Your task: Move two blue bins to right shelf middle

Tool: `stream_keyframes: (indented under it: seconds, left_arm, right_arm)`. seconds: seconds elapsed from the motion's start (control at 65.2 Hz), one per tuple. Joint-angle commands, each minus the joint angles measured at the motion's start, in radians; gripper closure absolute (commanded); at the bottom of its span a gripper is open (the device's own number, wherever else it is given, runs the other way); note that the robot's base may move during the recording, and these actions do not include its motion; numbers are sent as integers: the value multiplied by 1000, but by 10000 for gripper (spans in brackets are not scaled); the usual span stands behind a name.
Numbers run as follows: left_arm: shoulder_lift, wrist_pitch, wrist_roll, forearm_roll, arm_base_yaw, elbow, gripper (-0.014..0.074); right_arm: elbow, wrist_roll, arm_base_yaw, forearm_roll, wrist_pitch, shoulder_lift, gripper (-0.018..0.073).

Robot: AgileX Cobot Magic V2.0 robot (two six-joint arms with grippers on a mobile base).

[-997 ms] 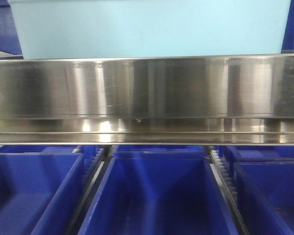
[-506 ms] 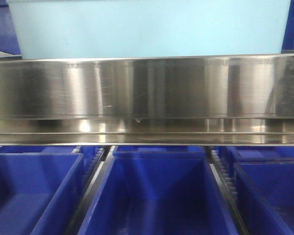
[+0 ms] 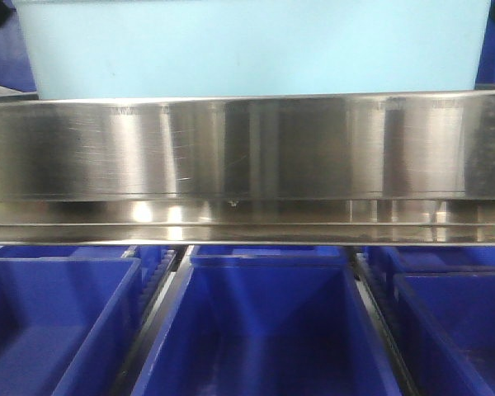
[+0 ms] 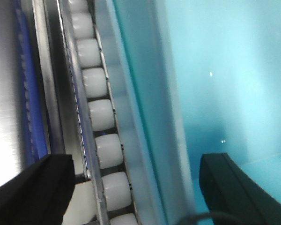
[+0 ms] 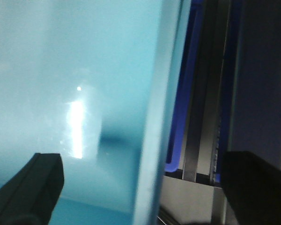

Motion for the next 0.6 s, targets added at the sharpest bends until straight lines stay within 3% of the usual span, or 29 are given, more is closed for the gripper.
stream_keyframes:
  seconds: [0.0,0.107,0.184,0.292,0.368,0.399,0.583]
  left_arm:
    - [15,-13,10,-19,-9,1,153]
    - [27,-17,10,-19,-9,1,162]
    - [29,-20,10,-21,-9,1,222]
    - [29,-22,10,-21,-9,1,440]
    - [29,-22,10,-29,-9,1,642]
    - [29,-22,10,-30,-9,1,713]
    - [29,-22,10,-47,-9,1,706]
  right_arm:
    - [8,3,1,7,-45,0,4]
    - [8,3,1,13,-56,2,92]
    - [8,3,1,13,-59,2,246]
    - [8,3,1,16,-59,2,531]
    - [9,3,1,16,-56,2,730]
    - [9,5,1,16,-51,2,722]
    - [9,5,1,18,-37,2,713]
